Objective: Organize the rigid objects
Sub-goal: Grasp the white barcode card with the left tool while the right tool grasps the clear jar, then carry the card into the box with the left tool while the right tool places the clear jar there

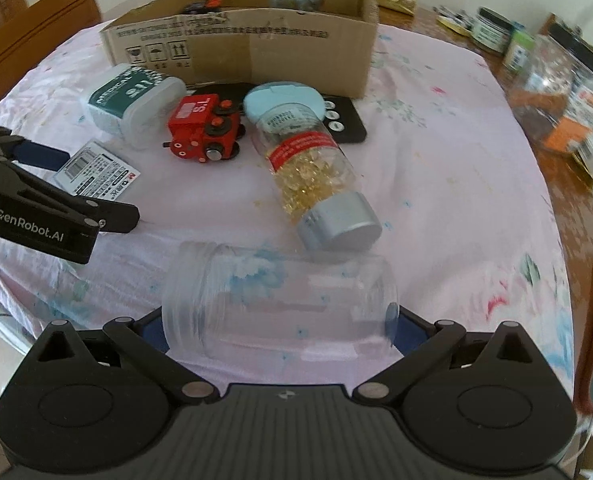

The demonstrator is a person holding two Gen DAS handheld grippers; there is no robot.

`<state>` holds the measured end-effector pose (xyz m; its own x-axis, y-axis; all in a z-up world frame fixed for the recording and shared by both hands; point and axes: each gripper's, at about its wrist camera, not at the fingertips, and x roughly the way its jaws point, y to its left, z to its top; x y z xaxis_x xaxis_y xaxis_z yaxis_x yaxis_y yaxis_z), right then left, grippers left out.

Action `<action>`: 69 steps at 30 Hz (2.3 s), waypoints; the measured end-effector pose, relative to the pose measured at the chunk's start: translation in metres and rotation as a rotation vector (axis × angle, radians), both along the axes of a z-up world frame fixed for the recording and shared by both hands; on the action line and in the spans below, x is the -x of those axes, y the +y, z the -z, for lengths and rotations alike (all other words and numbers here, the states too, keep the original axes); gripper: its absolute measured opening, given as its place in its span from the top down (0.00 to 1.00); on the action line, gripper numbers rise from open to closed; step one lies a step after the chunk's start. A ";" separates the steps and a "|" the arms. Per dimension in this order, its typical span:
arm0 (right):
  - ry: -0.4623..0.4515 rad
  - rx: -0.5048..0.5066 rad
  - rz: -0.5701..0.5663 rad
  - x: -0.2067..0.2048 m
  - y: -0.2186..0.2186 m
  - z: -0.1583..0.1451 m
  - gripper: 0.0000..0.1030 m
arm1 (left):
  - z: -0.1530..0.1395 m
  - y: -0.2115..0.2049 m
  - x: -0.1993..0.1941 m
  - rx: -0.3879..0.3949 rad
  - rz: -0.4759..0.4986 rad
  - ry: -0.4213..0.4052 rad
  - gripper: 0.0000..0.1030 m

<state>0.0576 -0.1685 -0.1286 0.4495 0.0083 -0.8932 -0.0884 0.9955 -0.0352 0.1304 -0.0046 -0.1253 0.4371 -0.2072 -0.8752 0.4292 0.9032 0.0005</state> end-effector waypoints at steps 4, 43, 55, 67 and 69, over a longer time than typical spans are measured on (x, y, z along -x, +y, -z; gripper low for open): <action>-0.001 0.001 0.032 0.001 0.001 0.000 0.00 | 0.001 0.001 -0.001 0.007 0.028 -0.003 0.03; 0.017 0.063 0.012 -0.011 0.005 -0.038 0.09 | -0.021 0.008 0.000 0.006 0.154 -0.007 0.12; -0.056 0.012 -0.102 -0.033 -0.001 -0.088 0.09 | -0.083 0.012 -0.008 0.036 0.256 -0.056 0.12; -0.192 0.000 -0.175 -0.101 -0.003 -0.118 0.09 | -0.116 0.001 -0.085 0.068 0.145 -0.208 0.12; -0.203 -0.001 -0.176 -0.112 -0.004 -0.121 0.09 | -0.113 0.001 -0.101 0.067 0.114 -0.215 0.12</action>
